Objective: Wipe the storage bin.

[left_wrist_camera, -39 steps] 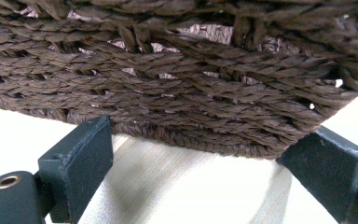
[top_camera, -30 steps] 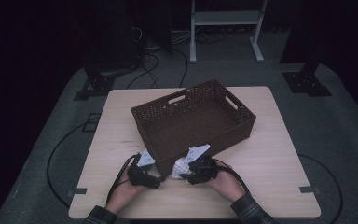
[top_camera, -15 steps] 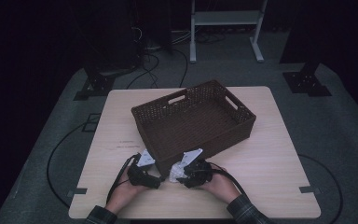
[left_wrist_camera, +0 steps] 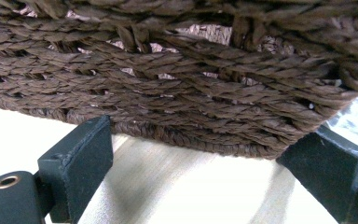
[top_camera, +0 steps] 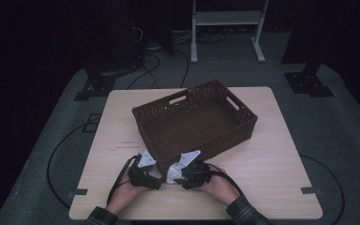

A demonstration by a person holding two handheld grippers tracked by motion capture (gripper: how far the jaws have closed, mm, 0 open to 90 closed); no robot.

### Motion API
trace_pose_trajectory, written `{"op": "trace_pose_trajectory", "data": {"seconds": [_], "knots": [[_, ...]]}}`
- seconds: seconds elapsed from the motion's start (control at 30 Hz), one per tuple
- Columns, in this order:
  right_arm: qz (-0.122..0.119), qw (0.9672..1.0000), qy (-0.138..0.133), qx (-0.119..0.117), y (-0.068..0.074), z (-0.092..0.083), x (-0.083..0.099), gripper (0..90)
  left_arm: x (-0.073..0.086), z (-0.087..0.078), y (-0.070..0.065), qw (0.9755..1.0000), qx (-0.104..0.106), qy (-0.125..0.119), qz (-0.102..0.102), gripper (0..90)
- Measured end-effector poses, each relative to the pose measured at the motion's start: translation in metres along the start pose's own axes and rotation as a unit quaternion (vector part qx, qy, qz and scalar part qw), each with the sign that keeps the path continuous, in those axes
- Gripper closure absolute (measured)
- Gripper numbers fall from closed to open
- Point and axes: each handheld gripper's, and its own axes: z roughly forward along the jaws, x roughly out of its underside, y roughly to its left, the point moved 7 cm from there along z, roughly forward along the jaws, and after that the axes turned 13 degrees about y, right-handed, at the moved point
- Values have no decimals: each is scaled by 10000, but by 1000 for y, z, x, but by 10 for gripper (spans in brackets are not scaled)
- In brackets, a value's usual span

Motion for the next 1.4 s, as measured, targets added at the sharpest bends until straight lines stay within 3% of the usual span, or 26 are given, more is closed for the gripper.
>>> {"op": "trace_pose_trajectory", "data": {"seconds": [0.77, 1.0, 1.17, 1.4], "knots": [[-85, 9980, -627, 6, 6, -35, -20, 544, 0, 0, 0, 10000, 4, 16, 10, 86], [-95, 9965, -828, -6, 8, -54, -23, 546, 0, 0, 0, 10000, 5, 13, 16, 86], [-40, 9972, -747, 1, 6, -52, -14, 546, 0, 0, 0, 10000, 8, 31, 18, 85], [254, 9969, -749, 10, -3, -59, 9, 546, 0, 0, 0, 10000, 6, 33, 24, 81]]}}
